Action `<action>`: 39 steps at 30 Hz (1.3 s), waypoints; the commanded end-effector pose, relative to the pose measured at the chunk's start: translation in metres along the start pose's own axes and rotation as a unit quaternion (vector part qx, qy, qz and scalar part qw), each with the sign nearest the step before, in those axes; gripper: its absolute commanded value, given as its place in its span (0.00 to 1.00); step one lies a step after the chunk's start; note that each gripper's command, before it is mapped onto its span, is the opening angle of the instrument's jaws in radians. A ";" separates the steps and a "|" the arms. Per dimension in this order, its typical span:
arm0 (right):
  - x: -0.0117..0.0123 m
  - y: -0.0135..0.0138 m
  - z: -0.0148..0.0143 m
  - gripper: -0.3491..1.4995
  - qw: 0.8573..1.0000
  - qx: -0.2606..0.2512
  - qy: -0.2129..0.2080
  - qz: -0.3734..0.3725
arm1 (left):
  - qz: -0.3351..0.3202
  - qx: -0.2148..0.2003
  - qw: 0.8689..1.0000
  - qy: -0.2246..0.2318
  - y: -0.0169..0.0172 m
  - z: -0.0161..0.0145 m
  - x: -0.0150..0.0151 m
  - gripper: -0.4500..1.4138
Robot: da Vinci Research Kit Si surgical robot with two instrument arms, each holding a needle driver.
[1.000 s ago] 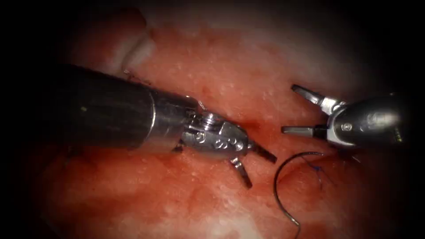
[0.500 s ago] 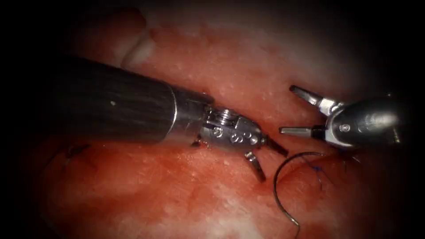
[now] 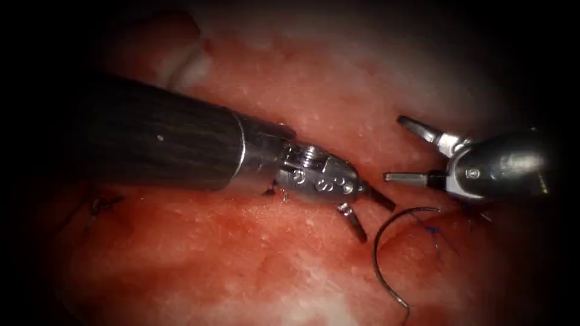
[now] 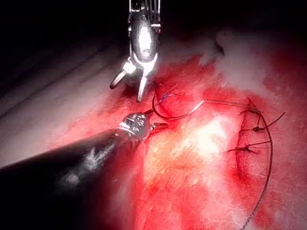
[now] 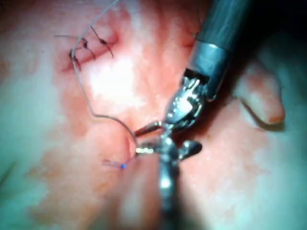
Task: Wound Closure
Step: Pick up the needle near the tip using the left gripper.
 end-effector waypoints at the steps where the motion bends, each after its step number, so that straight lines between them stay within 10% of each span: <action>1: -0.0006 0.0003 -0.0004 0.84 1.000 -0.004 -0.004 0.001 | 0.003 -0.003 1.000 0.002 -0.0004 0.0006 -0.0002 0.49; 39: -0.0022 0.0006 -0.0009 0.84 1.000 -0.015 -0.012 0.016 | 0.099 -0.067 0.993 -0.017 -0.0007 0.0022 0.0009 0.41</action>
